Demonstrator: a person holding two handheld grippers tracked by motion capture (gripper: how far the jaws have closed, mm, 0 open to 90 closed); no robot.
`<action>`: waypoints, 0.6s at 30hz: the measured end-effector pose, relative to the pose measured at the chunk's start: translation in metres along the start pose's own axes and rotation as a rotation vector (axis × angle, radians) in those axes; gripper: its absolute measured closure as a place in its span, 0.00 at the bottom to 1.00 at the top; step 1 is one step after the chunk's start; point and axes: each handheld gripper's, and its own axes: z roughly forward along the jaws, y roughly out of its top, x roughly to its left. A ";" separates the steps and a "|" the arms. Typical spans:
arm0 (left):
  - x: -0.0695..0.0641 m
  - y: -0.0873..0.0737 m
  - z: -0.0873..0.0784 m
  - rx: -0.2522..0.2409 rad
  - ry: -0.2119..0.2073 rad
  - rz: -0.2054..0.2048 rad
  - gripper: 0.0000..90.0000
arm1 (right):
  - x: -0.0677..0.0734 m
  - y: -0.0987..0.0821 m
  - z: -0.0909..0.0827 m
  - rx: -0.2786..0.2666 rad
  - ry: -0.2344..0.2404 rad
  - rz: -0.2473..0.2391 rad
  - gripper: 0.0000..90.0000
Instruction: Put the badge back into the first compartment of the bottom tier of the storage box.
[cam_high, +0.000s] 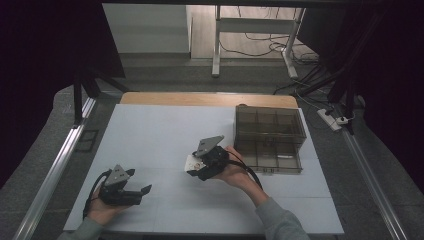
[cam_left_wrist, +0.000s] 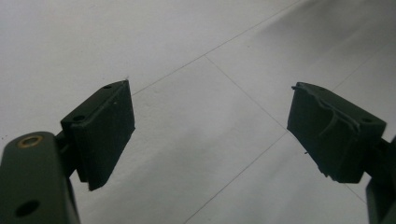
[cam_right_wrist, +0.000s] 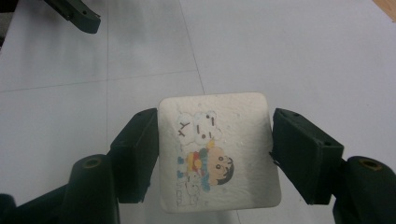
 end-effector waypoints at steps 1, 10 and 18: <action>0.000 0.000 0.000 0.000 0.001 -0.001 0.16 | 0.000 0.000 0.000 0.001 -0.001 0.002 0.37; 0.000 0.000 0.000 -0.004 0.005 0.001 0.16 | -0.001 0.000 -0.008 -0.017 -0.016 0.007 0.37; 0.000 0.000 0.000 -0.004 0.006 0.007 0.16 | -0.003 0.001 -0.019 -0.034 -0.035 0.004 0.37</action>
